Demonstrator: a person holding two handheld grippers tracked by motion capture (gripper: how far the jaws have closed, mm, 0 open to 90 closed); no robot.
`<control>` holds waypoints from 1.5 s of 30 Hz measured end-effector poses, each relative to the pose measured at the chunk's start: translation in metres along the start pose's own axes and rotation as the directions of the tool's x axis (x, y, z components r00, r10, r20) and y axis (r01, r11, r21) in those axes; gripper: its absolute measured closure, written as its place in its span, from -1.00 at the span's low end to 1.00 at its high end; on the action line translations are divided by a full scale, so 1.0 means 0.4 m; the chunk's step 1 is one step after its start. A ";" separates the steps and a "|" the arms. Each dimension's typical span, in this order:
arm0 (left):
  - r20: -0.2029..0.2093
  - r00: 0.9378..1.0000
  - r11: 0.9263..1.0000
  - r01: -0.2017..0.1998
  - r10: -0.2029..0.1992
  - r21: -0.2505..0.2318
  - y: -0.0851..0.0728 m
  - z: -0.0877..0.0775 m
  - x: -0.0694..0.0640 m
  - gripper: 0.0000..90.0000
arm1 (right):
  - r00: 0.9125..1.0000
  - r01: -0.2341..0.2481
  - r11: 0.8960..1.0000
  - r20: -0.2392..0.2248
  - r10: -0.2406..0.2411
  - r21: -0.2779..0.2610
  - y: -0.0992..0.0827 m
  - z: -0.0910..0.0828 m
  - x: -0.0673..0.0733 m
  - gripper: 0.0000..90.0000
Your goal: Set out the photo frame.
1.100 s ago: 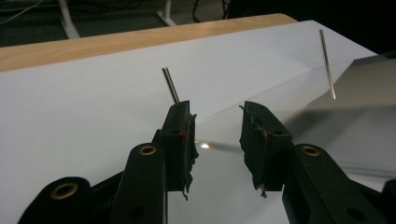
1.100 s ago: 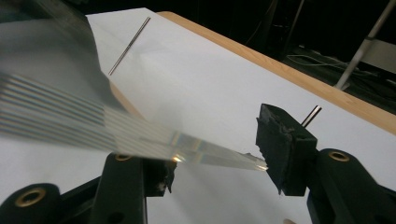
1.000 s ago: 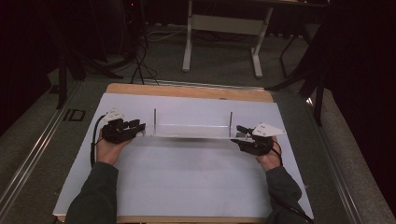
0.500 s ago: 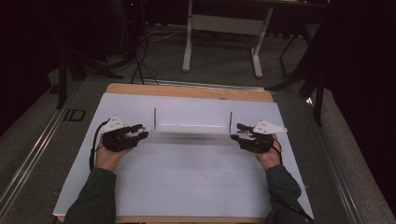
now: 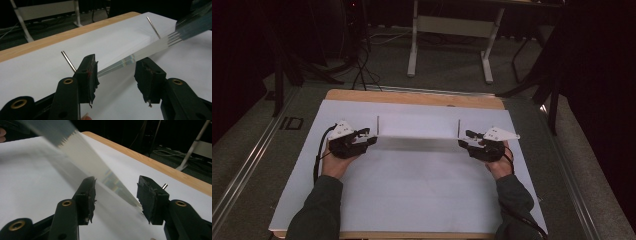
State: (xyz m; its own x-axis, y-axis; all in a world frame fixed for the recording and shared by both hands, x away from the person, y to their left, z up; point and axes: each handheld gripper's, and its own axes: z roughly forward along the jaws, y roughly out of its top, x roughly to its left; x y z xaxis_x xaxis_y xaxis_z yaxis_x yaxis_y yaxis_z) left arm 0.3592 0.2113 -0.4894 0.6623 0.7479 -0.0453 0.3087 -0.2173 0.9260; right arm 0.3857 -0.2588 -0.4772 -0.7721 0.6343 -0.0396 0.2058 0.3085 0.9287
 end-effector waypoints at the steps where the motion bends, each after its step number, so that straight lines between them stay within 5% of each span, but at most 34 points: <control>1: -0.006 1.000 1.000 -0.003 0.003 0.000 0.000 0.002 -0.001 0.14 | 1.000 -0.001 1.000 0.001 0.001 0.000 0.001 0.000 -0.001 0.08; 18: -0.053 0.999 1.000 0.006 -0.008 -0.028 0.041 0.045 0.011 0.12 | 0.997 -0.062 0.998 0.047 0.063 -0.030 0.039 0.025 -0.028 0.09; 28: -0.153 0.988 1.000 0.030 -0.029 0.003 0.104 0.099 0.036 0.14 | 0.981 -0.133 0.989 0.136 0.141 -0.062 0.078 0.071 -0.061 0.09; 36: -0.165 0.985 0.997 0.064 -0.056 0.041 0.129 0.113 0.044 0.16 | 0.973 -0.159 0.986 0.162 0.165 -0.048 0.097 0.088 -0.078 0.11; 40: -0.125 0.987 0.994 0.109 -0.106 0.023 0.130 0.107 0.042 0.20 | 0.965 -0.210 0.976 0.147 0.217 -0.060 0.091 0.080 -0.086 0.16; 45: -0.128 0.986 0.993 0.108 -0.102 0.037 0.132 0.101 0.026 0.21 | 0.961 -0.223 0.972 0.150 0.231 -0.069 0.085 0.062 -0.077 0.16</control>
State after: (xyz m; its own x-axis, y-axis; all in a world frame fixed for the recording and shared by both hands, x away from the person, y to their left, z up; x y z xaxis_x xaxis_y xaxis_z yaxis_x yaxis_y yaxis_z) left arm 0.4100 0.1822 -0.4560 0.5343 0.8403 -0.0914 0.4032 -0.1583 0.9013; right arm 0.4314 -0.2502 -0.4538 -0.6042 0.7876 0.1209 0.3306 0.1098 0.9374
